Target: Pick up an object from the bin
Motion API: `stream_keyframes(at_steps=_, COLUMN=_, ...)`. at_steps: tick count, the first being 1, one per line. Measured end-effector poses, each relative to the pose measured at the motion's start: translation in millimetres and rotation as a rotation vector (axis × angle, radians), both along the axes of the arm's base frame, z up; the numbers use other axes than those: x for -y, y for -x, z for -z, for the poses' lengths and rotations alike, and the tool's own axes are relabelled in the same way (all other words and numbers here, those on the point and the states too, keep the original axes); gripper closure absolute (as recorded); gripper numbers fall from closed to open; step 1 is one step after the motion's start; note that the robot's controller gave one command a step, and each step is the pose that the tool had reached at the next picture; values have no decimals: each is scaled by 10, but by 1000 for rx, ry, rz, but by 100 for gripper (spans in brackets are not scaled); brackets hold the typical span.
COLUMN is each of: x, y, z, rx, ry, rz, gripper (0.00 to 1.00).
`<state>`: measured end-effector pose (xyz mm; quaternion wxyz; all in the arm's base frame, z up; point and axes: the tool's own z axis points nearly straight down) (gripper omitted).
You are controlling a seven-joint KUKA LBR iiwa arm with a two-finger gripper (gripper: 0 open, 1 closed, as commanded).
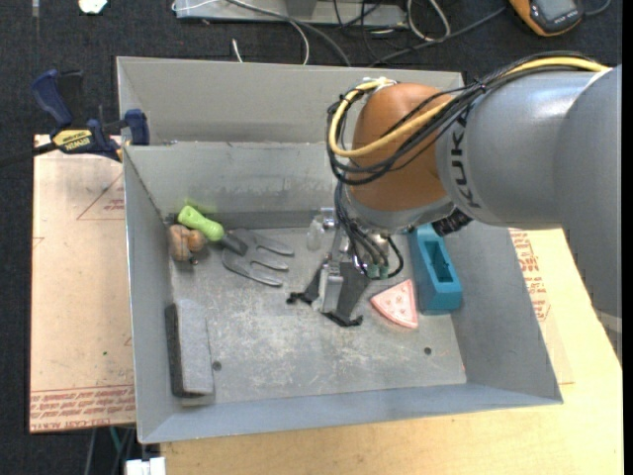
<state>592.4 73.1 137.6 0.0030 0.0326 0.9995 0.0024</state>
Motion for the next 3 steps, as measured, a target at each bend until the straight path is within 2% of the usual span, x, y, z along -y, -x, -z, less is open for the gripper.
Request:
stream_keyframes(at_steps=1, x=229, y=-153, z=430, rx=5, ry=0, rz=-219, gripper=0)
stream_keyframes(at_steps=2, x=692, y=-80, z=659, rx=11, ry=2, rz=-257, gripper=100)
stream_keyframes(at_steps=3, x=692, y=-80, z=660, rx=11, ry=2, rz=-257, gripper=100)
